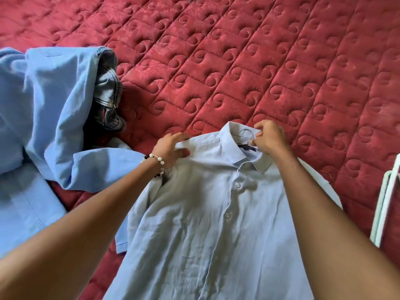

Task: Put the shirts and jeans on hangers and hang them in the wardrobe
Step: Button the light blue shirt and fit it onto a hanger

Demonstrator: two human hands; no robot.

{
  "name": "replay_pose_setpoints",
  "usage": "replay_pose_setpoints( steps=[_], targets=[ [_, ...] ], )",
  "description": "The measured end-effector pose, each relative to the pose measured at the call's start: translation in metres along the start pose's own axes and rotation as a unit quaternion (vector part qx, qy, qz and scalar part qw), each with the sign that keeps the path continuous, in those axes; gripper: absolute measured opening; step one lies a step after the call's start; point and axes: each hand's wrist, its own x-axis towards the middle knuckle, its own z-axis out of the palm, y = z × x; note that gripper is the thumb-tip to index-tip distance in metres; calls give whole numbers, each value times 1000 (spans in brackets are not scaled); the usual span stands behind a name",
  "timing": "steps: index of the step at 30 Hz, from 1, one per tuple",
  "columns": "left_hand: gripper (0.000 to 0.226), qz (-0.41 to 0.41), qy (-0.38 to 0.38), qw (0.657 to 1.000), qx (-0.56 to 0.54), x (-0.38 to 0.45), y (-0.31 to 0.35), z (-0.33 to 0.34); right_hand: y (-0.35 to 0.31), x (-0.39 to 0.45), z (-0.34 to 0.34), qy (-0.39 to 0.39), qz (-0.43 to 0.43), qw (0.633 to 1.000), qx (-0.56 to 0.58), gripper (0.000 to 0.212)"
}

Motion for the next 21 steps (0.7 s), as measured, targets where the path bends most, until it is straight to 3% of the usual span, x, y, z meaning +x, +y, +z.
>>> replay_pose_setpoints(
  steps=[2, 4, 10, 12, 15, 18, 21],
  targets=[
    [37, -14, 20, 1000, 2, -4, 0, 1, -2, -12, 1, -25, -3, 999, -48, 57],
    [35, -44, 42, 998, 20, -8, 4, 4, -6, -19, 6, -2, 13, 999, -51, 63],
    [38, -94, 75, 993, 15, -11, 9, 16, 0, -21, 13, 19, 90, 995, 45, 74],
    [35, -100, 80, 992, 8, -11, 5, 19, 6, -17, 13, -11, 97, 990, 104, 62],
    [31, -95, 89, 991, -12, -13, 5, 19, 20, -5, 14, -35, 94, 980, 170, 25],
    [36, -50, 72, 996, -18, -18, 3, 13, 17, -13, -1, -23, 52, 981, 187, 26],
    [57, -17, 74, 997, -9, -24, 0, 2, 19, -15, -23, 49, -16, 984, 168, 22]
  ],
)
